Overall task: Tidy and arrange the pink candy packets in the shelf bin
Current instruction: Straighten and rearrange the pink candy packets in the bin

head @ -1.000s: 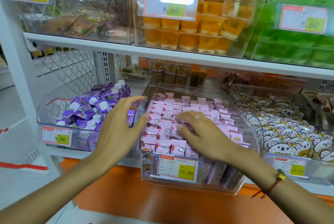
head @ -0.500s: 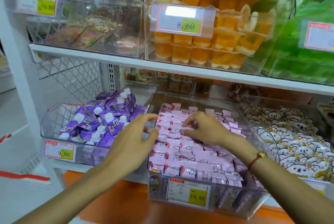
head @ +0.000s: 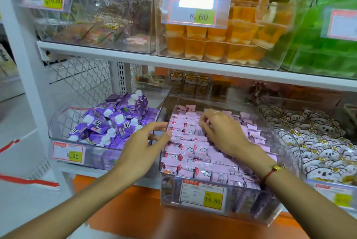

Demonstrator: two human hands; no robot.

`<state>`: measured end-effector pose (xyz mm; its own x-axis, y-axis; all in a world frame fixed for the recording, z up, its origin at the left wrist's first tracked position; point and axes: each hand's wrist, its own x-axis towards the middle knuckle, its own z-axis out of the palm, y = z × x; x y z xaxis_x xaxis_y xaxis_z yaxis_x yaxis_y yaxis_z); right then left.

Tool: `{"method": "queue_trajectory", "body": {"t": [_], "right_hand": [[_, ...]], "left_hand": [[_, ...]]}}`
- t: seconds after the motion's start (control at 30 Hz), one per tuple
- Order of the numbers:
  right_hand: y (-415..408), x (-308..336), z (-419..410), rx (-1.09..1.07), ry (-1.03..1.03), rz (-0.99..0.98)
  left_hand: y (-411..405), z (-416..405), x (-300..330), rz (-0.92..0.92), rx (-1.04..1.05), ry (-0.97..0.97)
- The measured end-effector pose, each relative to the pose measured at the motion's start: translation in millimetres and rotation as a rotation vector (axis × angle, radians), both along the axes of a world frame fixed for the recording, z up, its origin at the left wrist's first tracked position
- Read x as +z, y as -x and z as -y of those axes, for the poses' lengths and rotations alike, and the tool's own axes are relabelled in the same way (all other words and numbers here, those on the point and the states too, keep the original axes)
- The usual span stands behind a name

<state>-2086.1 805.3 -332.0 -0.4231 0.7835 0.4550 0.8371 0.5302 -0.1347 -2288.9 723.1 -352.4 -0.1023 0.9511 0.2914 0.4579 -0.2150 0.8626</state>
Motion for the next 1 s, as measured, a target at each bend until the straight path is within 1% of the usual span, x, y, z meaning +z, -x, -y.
{"method": "queue_trajectory", "body": {"t": [0.07, 0.13, 0.3, 0.33, 0.4, 0.43, 0.47, 0.57, 0.6, 0.67, 0.77, 0.83, 0.9, 0.97, 1.0], "right_hand": [[-0.1, 1.0, 1.4, -0.013, -0.064, -0.007], [0.4, 2.4, 4.5, -0.024, -0.118, -0.082], [4.4, 25.3, 17.3, 0.001, -0.266, -0.518], [4.0, 31.0, 20.6, 0.000, -0.292, -0.593], [0.9, 37.9, 28.1, -0.018, -0.318, -0.731], [-0.2, 39.6, 31.6, -0.037, -0.280, -0.814], [-1.4, 40.2, 34.4, -0.058, -0.197, -0.916], [-3.2, 39.2, 39.3, -0.072, 0.228, -1.282], [-3.9, 37.9, 40.3, -0.059, 0.344, -1.368], [-5.0, 35.7, 43.7, -0.030, 0.487, -1.453], [-5.9, 33.6, 49.5, 0.012, 0.623, -1.502], [-6.0, 33.0, 51.8, -0.010, 0.664, -1.455], [-5.7, 34.0, 53.5, -0.054, 0.601, -1.307], [-7.0, 35.6, 57.3, -0.036, 0.406, -1.073], [-7.3, 37.0, 60.8, 0.029, 0.309, -0.929]], "left_hand": [[-0.1, 0.2, 0.4, 0.005, 0.002, -0.002], [0.5, 0.3, 0.1, 0.007, 0.002, -0.005], [-0.9, 1.3, 0.4, -0.003, 0.038, -0.025], [-2.1, 1.6, 2.9, -0.012, 0.065, -0.059], [-6.8, 1.0, 13.1, -0.045, 0.090, -0.193], [-10.2, -0.4, 20.2, -0.070, 0.075, -0.271], [-14.3, -2.6, 27.5, -0.105, 0.042, -0.333], [-31.6, -9.3, 43.2, -0.282, -0.095, -0.392], [-35.9, -10.3, 44.0, -0.333, -0.125, -0.410], [-37.3, -8.8, 40.8, -0.354, -0.135, -0.460], [-24.7, -5.4, 32.4, -0.294, -0.131, -0.460], [-18.1, -4.3, 30.6, -0.153, -0.133, -0.387], [-16.5, -5.0, 33.3, 0.063, -0.132, -0.261], [-16.6, -6.2, 36.0, 0.250, -0.116, -0.142], [-16.6, -6.3, 36.7, 0.305, -0.106, -0.094]]}}
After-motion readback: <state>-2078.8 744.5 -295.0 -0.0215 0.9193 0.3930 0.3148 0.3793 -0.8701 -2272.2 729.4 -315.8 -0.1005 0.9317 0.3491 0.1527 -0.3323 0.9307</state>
